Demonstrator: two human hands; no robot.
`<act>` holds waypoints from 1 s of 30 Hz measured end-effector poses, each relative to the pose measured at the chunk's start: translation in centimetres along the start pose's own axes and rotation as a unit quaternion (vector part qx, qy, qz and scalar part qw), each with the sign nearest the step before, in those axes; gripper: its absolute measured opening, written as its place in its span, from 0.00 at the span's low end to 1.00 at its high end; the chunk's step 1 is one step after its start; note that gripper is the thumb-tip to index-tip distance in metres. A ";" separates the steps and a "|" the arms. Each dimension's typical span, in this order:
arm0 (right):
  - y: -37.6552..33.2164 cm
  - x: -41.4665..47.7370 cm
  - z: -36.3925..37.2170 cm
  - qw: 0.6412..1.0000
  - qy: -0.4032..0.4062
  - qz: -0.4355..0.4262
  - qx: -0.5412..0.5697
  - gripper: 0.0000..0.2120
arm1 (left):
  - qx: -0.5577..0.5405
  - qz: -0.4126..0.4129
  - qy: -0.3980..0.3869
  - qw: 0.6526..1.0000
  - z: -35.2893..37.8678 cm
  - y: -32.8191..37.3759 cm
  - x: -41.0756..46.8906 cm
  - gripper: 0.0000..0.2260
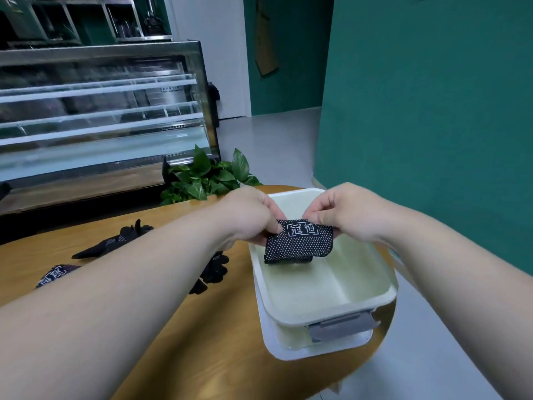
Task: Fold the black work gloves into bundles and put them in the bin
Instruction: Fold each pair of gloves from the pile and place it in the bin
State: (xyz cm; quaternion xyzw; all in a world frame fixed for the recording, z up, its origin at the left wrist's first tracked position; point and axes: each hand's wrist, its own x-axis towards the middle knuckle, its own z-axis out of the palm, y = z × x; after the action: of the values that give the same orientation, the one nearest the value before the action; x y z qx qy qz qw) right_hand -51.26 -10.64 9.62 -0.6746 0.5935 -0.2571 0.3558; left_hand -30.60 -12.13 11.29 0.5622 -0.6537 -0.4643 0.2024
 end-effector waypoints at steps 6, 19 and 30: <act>1.3 1.9 1.1 0.982 -0.068 0.041 -0.172 0.09 | 0.320 0.021 -0.071 0.945 1.9 0.5 2.7 0.09; 4.5 5.0 5.3 0.934 -0.135 0.041 -0.330 0.08 | 0.613 0.001 -0.127 0.780 7.5 -1.7 7.4 0.08; 5.2 5.7 6.8 0.939 -0.133 0.074 -0.308 0.13 | 0.567 -0.060 -0.112 0.814 8.0 -4.2 10.1 0.14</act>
State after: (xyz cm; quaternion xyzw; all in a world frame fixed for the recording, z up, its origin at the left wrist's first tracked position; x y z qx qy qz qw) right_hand -48.33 -15.27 0.95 -0.7335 0.6389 0.0578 0.2244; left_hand -37.49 -18.17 1.30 0.5594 -0.7842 -0.0821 -0.2555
